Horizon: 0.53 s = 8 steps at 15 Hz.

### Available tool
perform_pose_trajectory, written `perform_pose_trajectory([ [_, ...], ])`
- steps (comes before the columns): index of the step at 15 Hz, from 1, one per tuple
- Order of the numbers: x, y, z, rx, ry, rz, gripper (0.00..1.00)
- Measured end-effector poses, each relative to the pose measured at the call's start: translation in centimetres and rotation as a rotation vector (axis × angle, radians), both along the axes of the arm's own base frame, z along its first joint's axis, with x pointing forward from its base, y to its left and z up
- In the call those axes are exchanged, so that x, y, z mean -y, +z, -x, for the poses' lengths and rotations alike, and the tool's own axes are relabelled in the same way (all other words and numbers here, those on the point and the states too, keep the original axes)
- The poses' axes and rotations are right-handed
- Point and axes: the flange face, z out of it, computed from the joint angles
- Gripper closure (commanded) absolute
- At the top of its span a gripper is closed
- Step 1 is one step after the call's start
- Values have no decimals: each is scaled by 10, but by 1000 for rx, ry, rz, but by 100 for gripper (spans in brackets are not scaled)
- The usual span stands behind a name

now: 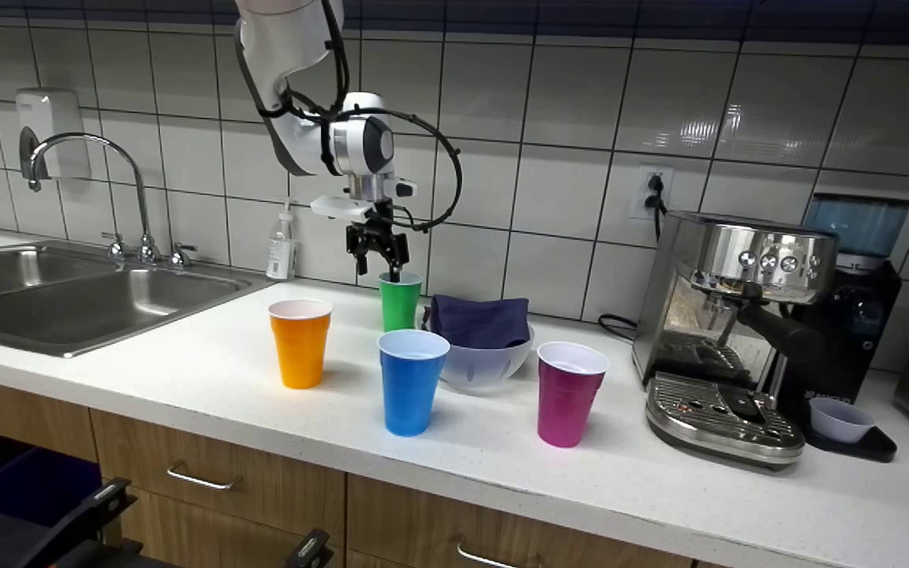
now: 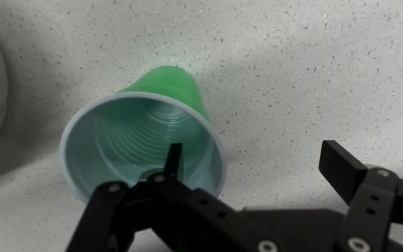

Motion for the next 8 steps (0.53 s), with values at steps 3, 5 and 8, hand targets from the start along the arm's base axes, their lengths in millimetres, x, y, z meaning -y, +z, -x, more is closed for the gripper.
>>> perform_pose_trajectory([
  [3, 0, -3, -4, -6, -2, 1, 51],
  [5, 0, -5, -7, -7, -3, 1, 66],
  [8, 1, -7, -9, -5, -4, 1, 89],
])
